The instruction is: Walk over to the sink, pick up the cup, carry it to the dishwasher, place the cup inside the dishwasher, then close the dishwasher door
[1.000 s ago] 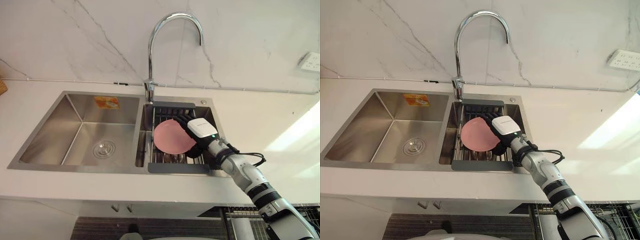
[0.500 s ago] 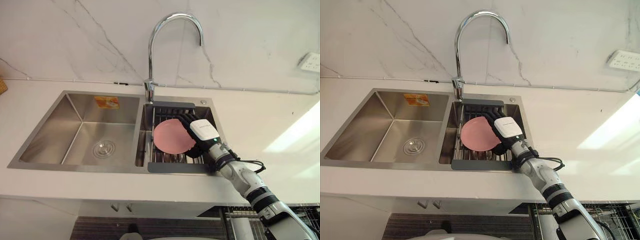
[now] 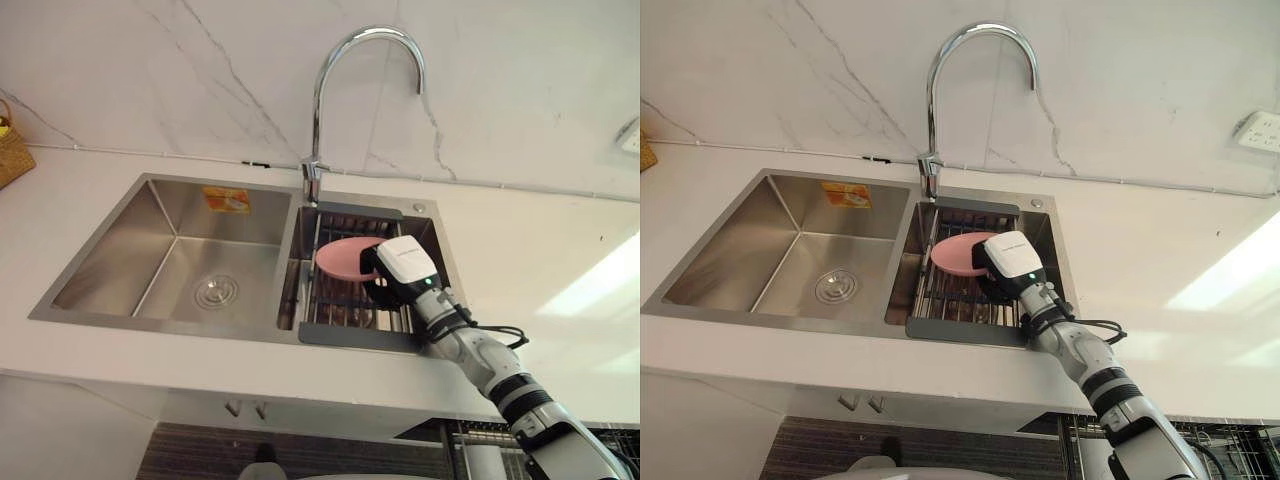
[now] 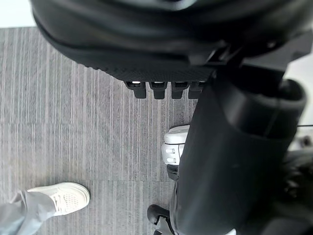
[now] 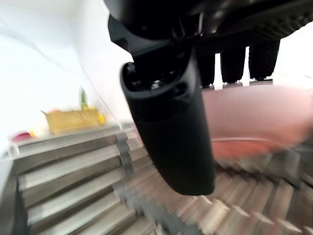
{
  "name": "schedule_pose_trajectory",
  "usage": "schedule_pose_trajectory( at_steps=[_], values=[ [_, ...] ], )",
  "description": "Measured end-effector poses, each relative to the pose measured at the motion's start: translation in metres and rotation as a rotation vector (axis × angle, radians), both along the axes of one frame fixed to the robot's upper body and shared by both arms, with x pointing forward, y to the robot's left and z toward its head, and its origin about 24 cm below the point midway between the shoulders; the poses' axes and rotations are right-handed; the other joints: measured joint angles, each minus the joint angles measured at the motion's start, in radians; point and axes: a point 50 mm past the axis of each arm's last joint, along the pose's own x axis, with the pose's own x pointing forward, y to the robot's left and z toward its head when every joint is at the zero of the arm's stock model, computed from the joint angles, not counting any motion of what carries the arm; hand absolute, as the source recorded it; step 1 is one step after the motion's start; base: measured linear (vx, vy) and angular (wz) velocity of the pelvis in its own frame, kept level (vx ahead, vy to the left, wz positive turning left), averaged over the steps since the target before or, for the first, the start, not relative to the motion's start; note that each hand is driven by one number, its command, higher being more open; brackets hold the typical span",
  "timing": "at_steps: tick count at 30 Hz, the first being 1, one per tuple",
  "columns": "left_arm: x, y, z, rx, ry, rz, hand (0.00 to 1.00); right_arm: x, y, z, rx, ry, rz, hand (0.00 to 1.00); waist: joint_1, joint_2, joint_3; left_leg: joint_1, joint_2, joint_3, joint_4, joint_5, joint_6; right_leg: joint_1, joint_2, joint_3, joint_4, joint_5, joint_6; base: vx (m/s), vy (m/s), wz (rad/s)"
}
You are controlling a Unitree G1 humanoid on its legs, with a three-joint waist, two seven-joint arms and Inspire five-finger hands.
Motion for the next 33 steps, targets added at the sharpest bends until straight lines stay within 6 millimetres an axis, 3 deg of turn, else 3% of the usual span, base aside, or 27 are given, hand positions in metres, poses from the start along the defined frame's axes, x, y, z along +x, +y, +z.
schedule_pose_trajectory(
  at_steps=[17,22,25,27,33],
  values=[
    [0.002,-0.002,0.0,-0.006,-0.018,-0.014,1.0,-0.003,0.005,0.007,0.089,-0.102,0.025,0.0,0.009,0.014,0.011,0.014,0.001,0.003,0.0,-0.006,0.0,0.013,0.001,0.001,0.002,-0.006,-0.001,0.0,-0.007,0.0],
    [0.004,-0.005,-0.001,-0.02,-0.033,0.013,1.0,-0.007,0.005,0.03,0.262,-0.212,-0.016,0.0,0.007,0.032,0.022,0.014,0.002,0.007,0.0,-0.006,0.002,0.011,0.001,0.008,0.003,-0.005,-0.001,0.0,0.0,0.0],
    [0.003,-0.006,-0.001,-0.024,-0.035,0.046,1.0,-0.01,-0.006,0.051,0.416,-0.274,-0.074,0.0,0.008,0.033,0.022,0.015,0.002,0.026,0.004,-0.009,0.002,0.003,0.001,0.023,0.003,-0.005,-0.001,0.01,0.002,-0.13],
    [0.001,-0.006,-0.001,-0.025,-0.031,0.055,1.0,-0.01,-0.024,0.064,0.503,-0.276,-0.139,0.0,-0.002,0.033,0.022,0.023,0.002,0.041,0.004,-0.012,0.003,-0.002,-0.001,0.037,0.01,-0.005,0.0,0.02,0.004,-0.2],
    [-0.007,-0.008,-0.002,-0.025,-0.013,0.092,1.0,-0.027,-0.062,0.074,0.533,-0.301,-0.26,0.0,-0.033,0.04,0.018,0.034,0.01,0.083,0.004,-0.019,0.0,-0.026,0.001,0.085,0.02,-0.003,-0.002,-0.02,0.0,-0.23]
  ],
)
